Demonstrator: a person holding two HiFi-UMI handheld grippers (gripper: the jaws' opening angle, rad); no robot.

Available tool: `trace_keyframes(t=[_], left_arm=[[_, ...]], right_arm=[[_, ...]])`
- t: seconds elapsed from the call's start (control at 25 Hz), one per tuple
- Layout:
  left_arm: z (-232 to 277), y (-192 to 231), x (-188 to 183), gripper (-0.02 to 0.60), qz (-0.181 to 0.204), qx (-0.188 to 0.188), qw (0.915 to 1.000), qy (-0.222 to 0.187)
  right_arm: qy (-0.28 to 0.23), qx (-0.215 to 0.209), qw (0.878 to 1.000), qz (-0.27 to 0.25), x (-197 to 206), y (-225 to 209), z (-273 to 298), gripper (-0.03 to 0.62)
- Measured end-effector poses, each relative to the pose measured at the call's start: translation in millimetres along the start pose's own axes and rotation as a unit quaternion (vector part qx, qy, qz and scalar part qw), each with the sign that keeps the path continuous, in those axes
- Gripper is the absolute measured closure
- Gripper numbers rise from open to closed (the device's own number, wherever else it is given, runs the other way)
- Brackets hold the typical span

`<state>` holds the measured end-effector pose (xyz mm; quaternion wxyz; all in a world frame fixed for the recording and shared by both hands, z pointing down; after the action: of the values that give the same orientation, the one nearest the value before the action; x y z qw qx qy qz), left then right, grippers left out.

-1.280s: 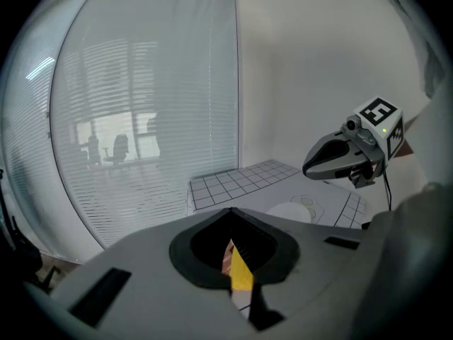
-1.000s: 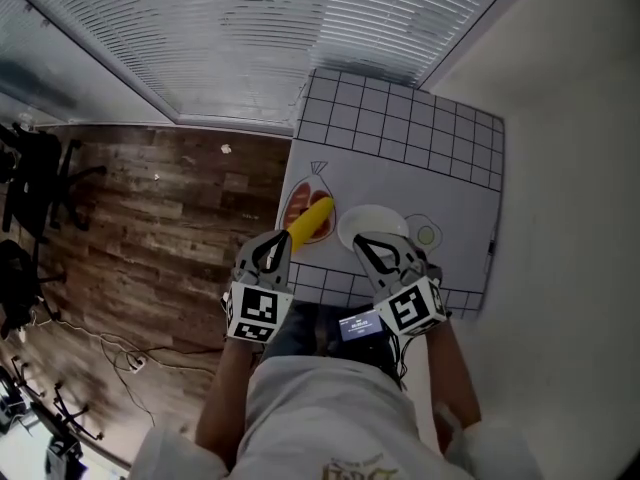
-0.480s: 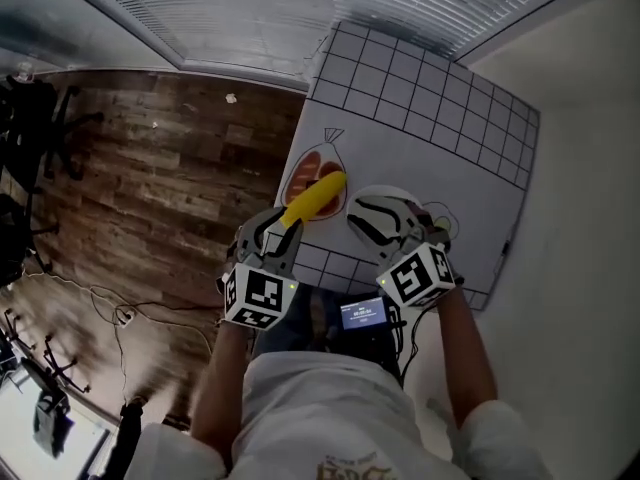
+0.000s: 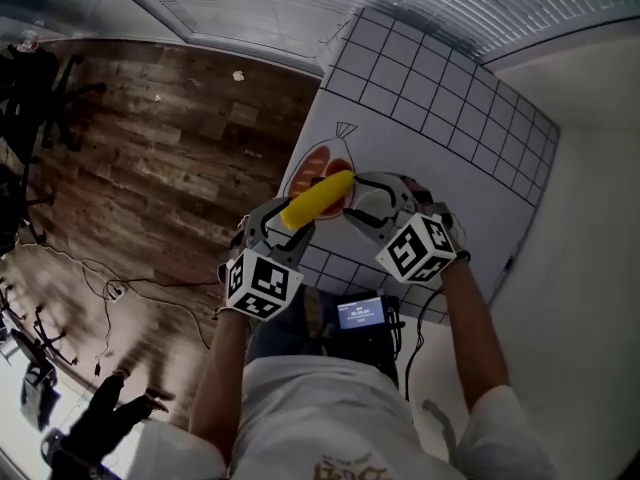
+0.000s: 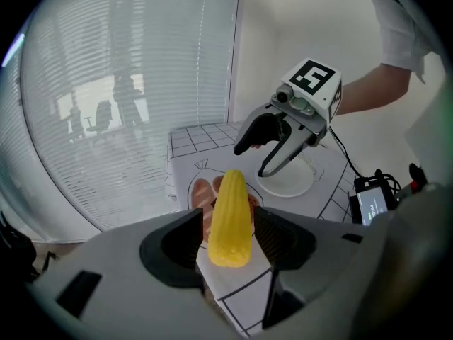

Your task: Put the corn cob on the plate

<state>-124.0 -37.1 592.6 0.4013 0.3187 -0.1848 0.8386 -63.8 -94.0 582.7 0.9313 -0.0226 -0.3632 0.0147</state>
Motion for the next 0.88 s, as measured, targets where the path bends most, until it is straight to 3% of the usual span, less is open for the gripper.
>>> trace_keyframes(t=[0.36,0.6,0.88], left_arm=[[17,-7,15,0.341,0.011,0.017,0.9991,0.036],[27,-9,20,0.329,0.009,0.029,0.9984,0.047],[35,-8,27,0.328,0.011,0.036,0.9969,0.069]], right_arm=[[0.041,-0.064,0.995,-0.059,8,2,33,0.303],[0.069,-0.102,0.983,-0.136,6,12,55,0.295],[0.093,-0.129,0.972,-0.174,13,15,67,0.299]])
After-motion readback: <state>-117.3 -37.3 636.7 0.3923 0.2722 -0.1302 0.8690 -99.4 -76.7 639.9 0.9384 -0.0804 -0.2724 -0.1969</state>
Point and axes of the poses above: the fingertips, and each gripper's own axes: z forward along the fingers, y to its left, x out of its underside, the point moved 1 cm from there along -z, backward along the fingers, and after that the axes turned 10 degrees about z, right-handed, at the moved point
